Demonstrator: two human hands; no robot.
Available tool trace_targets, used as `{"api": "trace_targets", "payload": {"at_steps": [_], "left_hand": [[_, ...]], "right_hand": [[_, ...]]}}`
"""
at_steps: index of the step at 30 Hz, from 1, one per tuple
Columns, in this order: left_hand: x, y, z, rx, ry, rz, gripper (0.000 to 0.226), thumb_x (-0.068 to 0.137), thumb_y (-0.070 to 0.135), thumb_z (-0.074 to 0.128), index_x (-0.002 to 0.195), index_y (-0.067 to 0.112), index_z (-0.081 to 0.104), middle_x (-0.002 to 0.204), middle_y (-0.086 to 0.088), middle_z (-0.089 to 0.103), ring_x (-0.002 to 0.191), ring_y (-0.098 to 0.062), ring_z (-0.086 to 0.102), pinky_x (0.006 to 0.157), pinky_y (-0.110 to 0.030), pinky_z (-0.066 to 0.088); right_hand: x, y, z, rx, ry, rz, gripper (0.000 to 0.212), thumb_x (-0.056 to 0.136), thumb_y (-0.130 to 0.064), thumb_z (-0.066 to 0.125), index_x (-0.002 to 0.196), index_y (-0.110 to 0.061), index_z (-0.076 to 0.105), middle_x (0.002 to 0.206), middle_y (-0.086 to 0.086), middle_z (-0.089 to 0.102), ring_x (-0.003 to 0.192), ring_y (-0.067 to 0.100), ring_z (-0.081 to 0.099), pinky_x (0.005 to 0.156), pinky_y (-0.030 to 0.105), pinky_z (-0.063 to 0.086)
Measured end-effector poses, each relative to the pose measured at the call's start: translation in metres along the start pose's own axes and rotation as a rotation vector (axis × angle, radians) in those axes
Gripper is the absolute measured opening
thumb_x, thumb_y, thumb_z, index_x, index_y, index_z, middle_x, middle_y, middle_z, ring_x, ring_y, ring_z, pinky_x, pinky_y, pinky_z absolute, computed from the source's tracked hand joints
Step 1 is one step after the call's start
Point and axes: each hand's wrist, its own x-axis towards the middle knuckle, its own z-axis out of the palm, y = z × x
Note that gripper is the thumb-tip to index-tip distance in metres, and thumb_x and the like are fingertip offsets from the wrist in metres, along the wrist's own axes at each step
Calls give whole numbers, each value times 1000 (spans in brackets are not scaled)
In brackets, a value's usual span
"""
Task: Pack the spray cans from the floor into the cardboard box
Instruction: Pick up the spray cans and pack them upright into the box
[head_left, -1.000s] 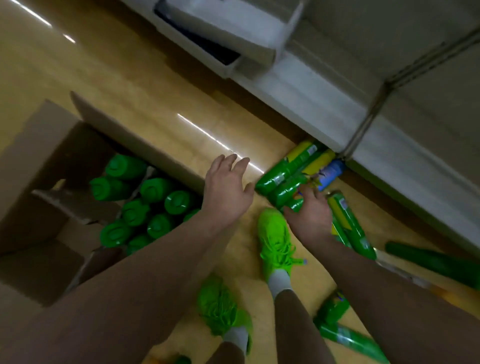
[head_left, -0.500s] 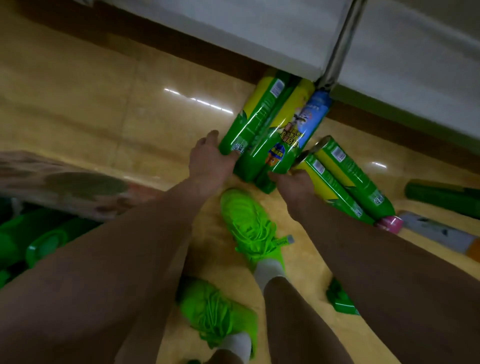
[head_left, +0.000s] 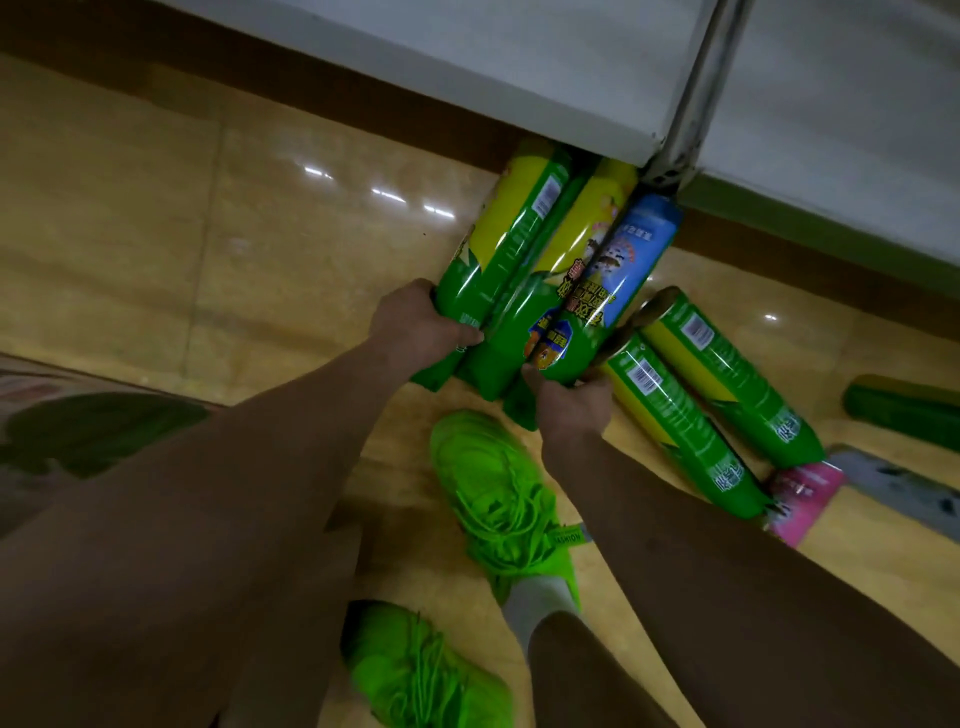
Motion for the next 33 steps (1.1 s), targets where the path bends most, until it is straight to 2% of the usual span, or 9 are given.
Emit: {"api": "trace_targets", "payload": {"at_steps": [5,9,11,13,16,19,23,26,33], "left_hand": [[-34,-2,-10,-26,-54,-58,56,60,46,88,104,20,65,98,2,67,74,-9,60,64,-24,52],[-80,11,-25,-109,-33,-119,74,50,62,79,106,16,67,103,-4,65,85,-20,65,72,-30,57],[-106,20,-36,-193,-34,-166,48,60,55,82,83,18,63,88,-2,64,74,-16,63,59,-24,50],[-131,28,-48,-267,-47,-213,41,66,46,83,72,19,53,79,-2,62,70,-18,63,59,-25,52],[-174,36,-70,-346,-92,-251,43,67,41,83,83,11,57,86,-10,67,76,-27,69,67,-34,59],[-220,38,-95,-335,-64,-215,48,68,43,82,93,11,57,85,-8,64,75,-25,66,62,-29,55],[-286,38,-142,-358,-30,-176,45,68,46,80,91,14,57,95,-9,64,84,-26,66,79,-36,58],[-332,31,-183,-409,17,-141,42,67,43,81,86,13,58,89,-7,64,78,-24,65,75,-34,58],[-438,-41,-280,-567,95,-193,56,66,42,83,108,14,58,92,-8,67,77,-24,68,64,-29,55]], "right_hand": [[-26,2,-15,-45,-37,7,48,62,-36,87,102,-18,69,98,2,71,85,20,68,77,37,59],[-61,-11,-39,-92,52,-37,53,65,-42,82,108,-16,64,97,4,67,92,27,66,85,44,55],[-80,-20,-54,-108,58,-43,55,61,-48,79,103,-14,65,93,5,69,88,29,67,82,44,56],[-103,-30,-71,-159,48,-66,58,55,-53,77,97,-14,69,89,7,71,85,29,68,79,44,57],[-141,-44,-100,-230,33,-123,56,61,-50,80,100,-11,69,93,9,71,89,30,68,80,42,57],[-180,-61,-125,-285,2,-223,54,68,-44,81,106,-9,66,95,8,69,92,30,67,80,38,55],[-245,-89,-146,-358,-49,-388,45,67,-43,80,99,-14,65,93,7,70,87,30,67,72,35,54],[-300,-106,-150,-405,-94,-474,49,64,-49,78,97,-14,65,89,7,70,84,30,67,72,38,56],[-428,-121,-123,-553,-190,-691,53,61,-50,81,96,-12,65,84,9,69,79,32,68,71,46,58]]}}
